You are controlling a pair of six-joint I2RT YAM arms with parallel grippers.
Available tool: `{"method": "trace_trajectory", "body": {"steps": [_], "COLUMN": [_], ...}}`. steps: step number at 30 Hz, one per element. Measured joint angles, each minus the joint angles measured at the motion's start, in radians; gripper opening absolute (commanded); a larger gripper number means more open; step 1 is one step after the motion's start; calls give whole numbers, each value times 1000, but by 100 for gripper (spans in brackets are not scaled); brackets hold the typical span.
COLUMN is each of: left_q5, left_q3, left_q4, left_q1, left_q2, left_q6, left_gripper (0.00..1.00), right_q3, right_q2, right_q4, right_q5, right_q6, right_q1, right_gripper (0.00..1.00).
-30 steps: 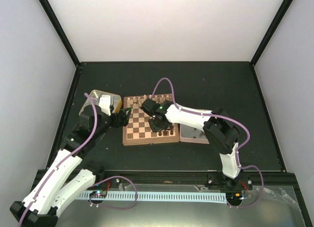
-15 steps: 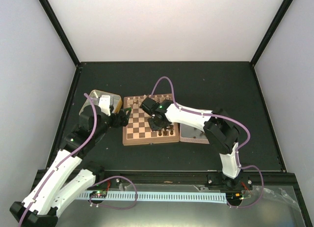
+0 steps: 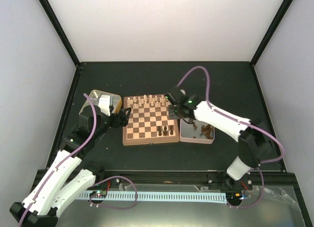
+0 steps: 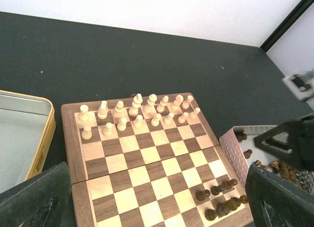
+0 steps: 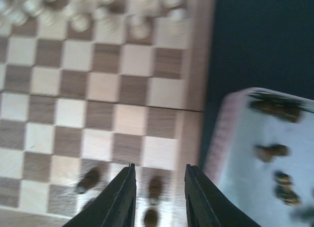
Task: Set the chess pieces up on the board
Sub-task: Place the chess piece on the chessboard, then pick up the chess piece from the storage box.
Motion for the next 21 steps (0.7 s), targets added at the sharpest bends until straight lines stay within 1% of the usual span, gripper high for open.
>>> {"method": "trace_trajectory", "body": {"steps": [3, 5, 10, 14, 21], "left_q5": [1, 3, 11, 18, 20], "left_q3": [0, 0, 0, 0, 0], "left_q4": [2, 4, 4, 5, 4], "left_q1": [0, 0, 0, 0, 0], "left_q2": [3, 8, 26, 27, 28], "left_q6": [0, 0, 0, 0, 0], "left_gripper": [99, 99, 99, 99, 99], "right_q3": [-119, -193, -328, -372, -377], "right_q2": [-107, -151, -167, -147, -78], "right_q4": [21, 28, 56, 80, 116], "right_q5": [16, 23, -3, -57, -78], "right_q6": [16, 21, 3, -39, -90], "right_q1": [-84, -140, -222, -257, -266], "right_gripper": [32, 33, 30, 30, 31]}}
